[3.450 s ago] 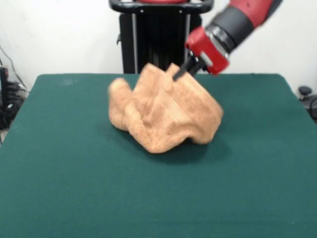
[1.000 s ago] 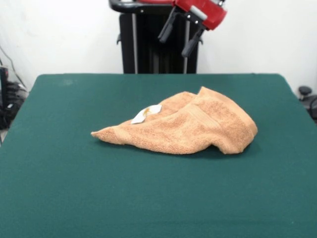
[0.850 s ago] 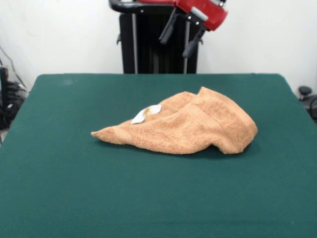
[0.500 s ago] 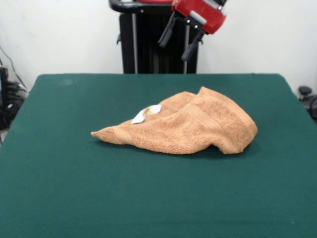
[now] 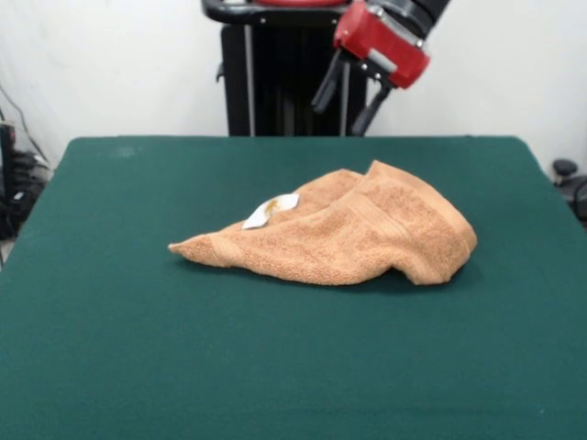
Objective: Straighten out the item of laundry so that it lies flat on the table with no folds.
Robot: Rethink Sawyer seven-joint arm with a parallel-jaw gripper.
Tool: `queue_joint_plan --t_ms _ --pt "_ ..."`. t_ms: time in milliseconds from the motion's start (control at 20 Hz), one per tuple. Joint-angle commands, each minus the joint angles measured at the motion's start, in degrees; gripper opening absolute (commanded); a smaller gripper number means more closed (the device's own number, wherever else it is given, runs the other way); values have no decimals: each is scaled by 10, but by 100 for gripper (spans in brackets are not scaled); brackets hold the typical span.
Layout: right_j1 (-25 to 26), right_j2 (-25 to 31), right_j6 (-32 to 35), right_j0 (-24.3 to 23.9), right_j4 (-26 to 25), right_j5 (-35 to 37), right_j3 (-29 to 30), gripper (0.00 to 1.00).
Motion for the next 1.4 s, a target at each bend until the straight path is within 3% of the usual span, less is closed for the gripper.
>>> queue_joint_plan --t_ms 50,1400 --pt "68 55 128 38 75 5 -12 100" --pt "105 32 135 124 231 145 -64 100"
